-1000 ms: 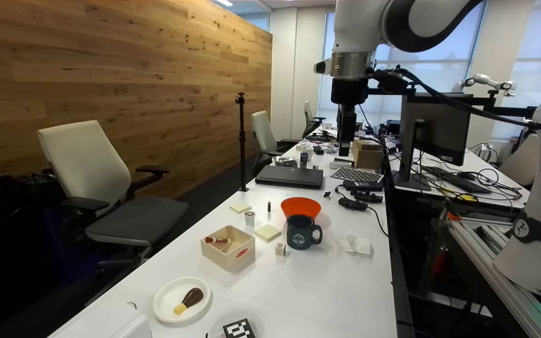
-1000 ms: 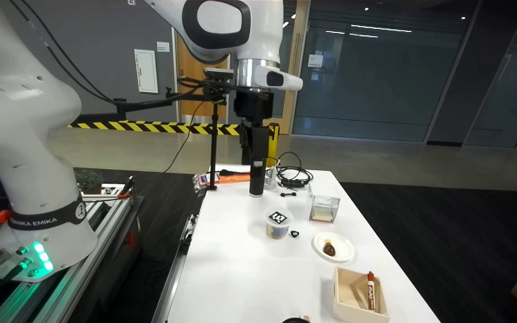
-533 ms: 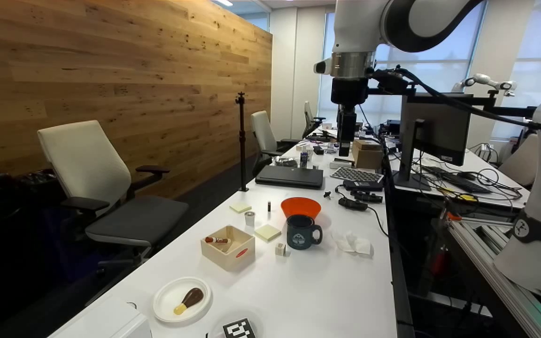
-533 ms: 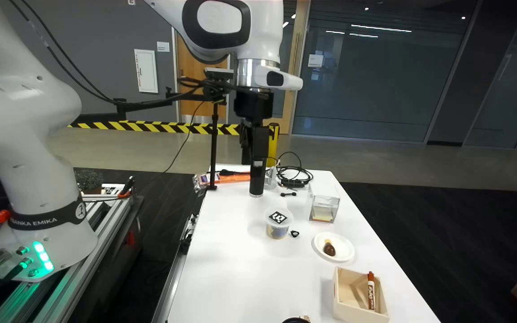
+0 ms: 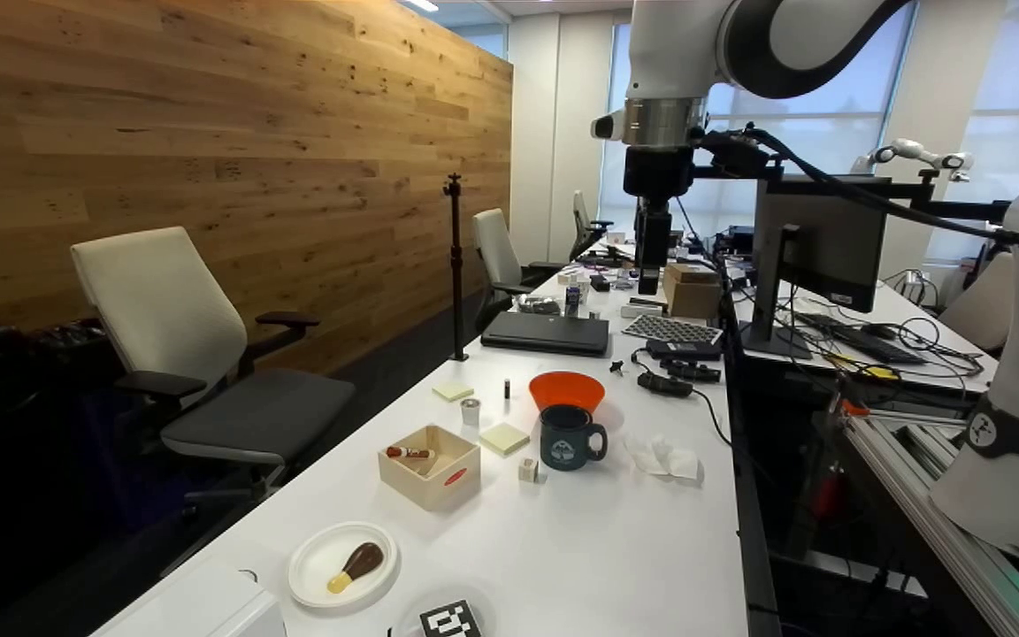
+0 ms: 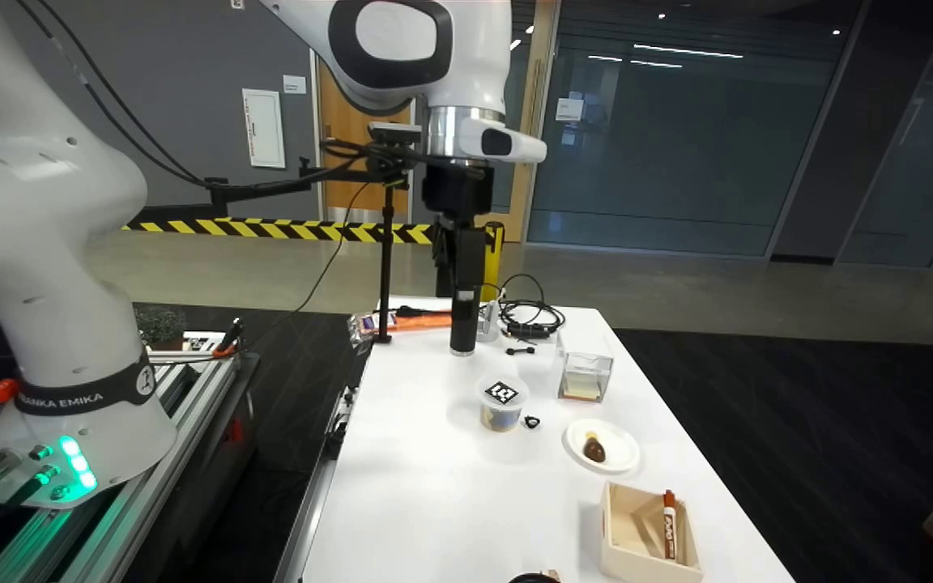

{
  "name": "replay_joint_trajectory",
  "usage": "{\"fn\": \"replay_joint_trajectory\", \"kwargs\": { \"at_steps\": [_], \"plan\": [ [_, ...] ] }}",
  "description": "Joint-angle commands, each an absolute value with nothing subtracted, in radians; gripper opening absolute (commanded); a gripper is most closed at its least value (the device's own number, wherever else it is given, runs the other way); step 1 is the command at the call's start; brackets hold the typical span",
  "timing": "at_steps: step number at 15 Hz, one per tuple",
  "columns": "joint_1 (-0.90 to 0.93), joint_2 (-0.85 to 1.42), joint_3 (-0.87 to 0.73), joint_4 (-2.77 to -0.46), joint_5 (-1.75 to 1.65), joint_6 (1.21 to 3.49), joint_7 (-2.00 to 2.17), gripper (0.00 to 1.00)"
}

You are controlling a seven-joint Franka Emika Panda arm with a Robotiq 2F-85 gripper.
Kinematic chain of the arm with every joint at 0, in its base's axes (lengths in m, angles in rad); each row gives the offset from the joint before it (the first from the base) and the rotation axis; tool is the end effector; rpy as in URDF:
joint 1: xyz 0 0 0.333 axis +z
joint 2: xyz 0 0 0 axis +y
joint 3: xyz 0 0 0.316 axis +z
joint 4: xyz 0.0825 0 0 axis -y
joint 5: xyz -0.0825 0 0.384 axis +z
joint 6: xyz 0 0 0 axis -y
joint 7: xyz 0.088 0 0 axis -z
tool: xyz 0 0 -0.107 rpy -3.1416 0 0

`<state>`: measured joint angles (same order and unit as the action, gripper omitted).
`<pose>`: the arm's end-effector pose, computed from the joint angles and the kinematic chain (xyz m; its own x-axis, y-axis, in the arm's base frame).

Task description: Place the lunchbox's lid on the table

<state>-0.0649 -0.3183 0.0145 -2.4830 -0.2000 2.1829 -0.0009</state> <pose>0.4333 -0.0292 0.4077 0.9979 0.0642 0.0080 0.0619 -0.9837 0.1691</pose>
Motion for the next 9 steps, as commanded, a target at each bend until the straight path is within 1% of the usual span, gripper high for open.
{"fn": "replay_joint_trajectory", "kwargs": {
  "at_steps": [1,4,9],
  "plan": [
    [-0.056,-0.318,0.007,-2.482,-0.203,2.18,0.001,1.0],
    [-0.054,-0.299,0.007,-2.463,-0.203,2.232,0.006,1.0],
    [-0.026,-0.207,0.012,-2.388,-0.191,2.422,-0.036,1.0]
  ]
}}
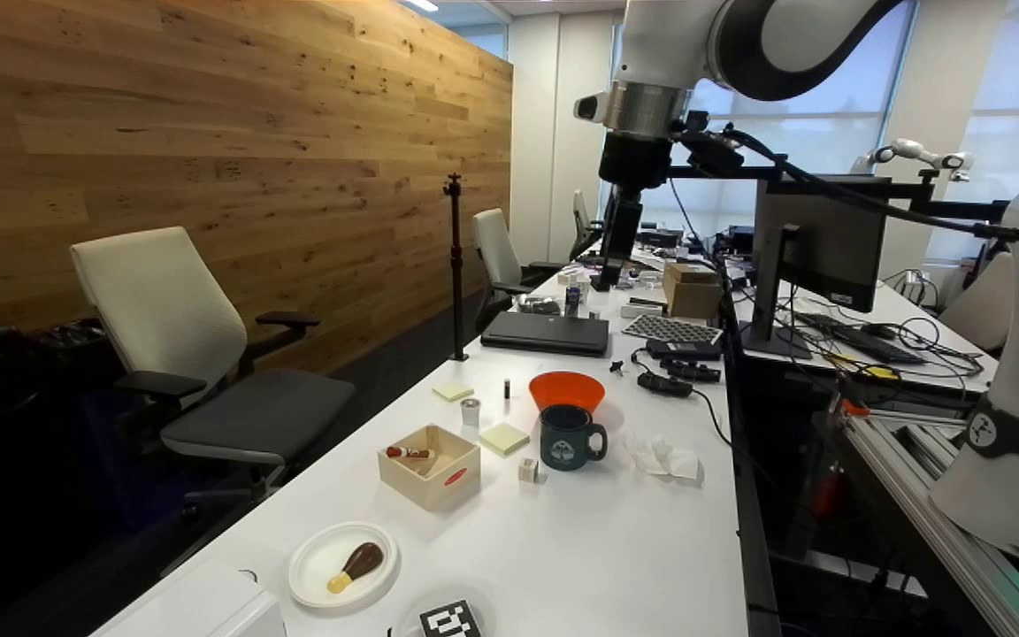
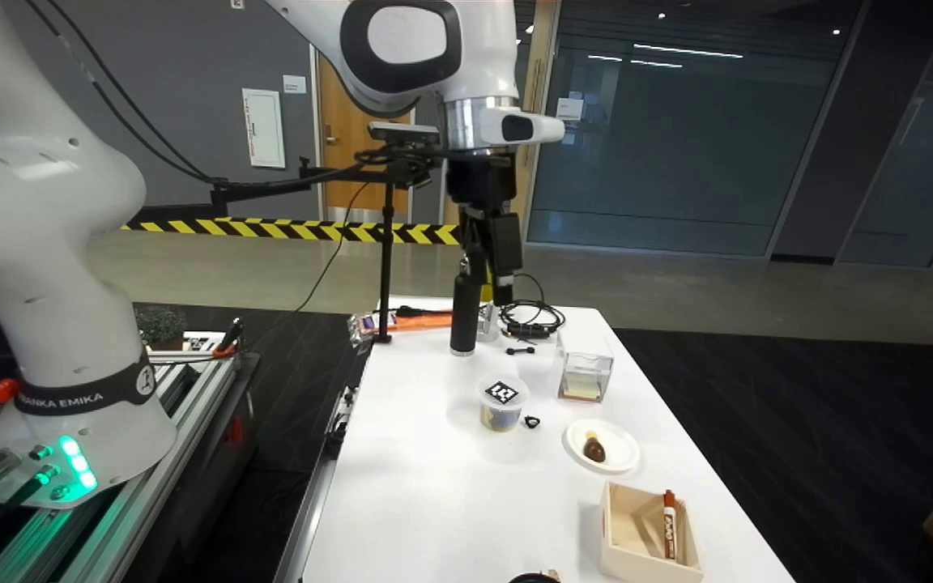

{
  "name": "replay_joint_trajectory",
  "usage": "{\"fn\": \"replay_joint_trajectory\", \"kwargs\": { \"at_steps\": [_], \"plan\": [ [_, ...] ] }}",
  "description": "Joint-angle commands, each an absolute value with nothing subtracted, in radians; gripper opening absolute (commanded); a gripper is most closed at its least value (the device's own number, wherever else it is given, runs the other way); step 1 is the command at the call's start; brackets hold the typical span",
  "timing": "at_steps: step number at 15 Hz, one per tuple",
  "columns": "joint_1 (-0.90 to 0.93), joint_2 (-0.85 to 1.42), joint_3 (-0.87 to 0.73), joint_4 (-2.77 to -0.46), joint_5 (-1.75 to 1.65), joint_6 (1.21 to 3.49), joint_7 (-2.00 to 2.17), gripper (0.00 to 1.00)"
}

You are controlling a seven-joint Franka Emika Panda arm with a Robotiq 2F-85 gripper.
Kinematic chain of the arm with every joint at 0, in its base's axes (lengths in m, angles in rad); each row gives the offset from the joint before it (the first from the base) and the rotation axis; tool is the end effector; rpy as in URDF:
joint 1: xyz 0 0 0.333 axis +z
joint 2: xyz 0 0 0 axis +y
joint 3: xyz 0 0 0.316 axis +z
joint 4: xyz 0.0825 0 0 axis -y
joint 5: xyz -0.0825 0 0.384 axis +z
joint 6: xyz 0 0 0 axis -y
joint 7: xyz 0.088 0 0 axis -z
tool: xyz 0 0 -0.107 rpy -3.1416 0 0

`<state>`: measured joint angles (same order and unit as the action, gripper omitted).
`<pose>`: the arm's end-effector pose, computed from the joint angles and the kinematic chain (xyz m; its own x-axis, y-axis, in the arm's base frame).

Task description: Place the lunchbox's lid on the table

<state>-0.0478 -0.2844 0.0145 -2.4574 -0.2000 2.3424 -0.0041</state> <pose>0.4583 -0.0182 0.4195 0.9816 0.1100 0.1559 0.0833 -0.9822 0.1684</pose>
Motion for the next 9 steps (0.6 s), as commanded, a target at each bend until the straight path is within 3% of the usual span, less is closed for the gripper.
{"fn": "replay_joint_trajectory", "kwargs": {
  "at_steps": [1,9],
  "plan": [
    [-0.019,-0.181,0.013,-2.367,-0.19,2.452,-0.049,1.0],
    [0.054,0.068,0.04,-2.172,-0.101,2.596,-0.236,1.0]
  ]
}}
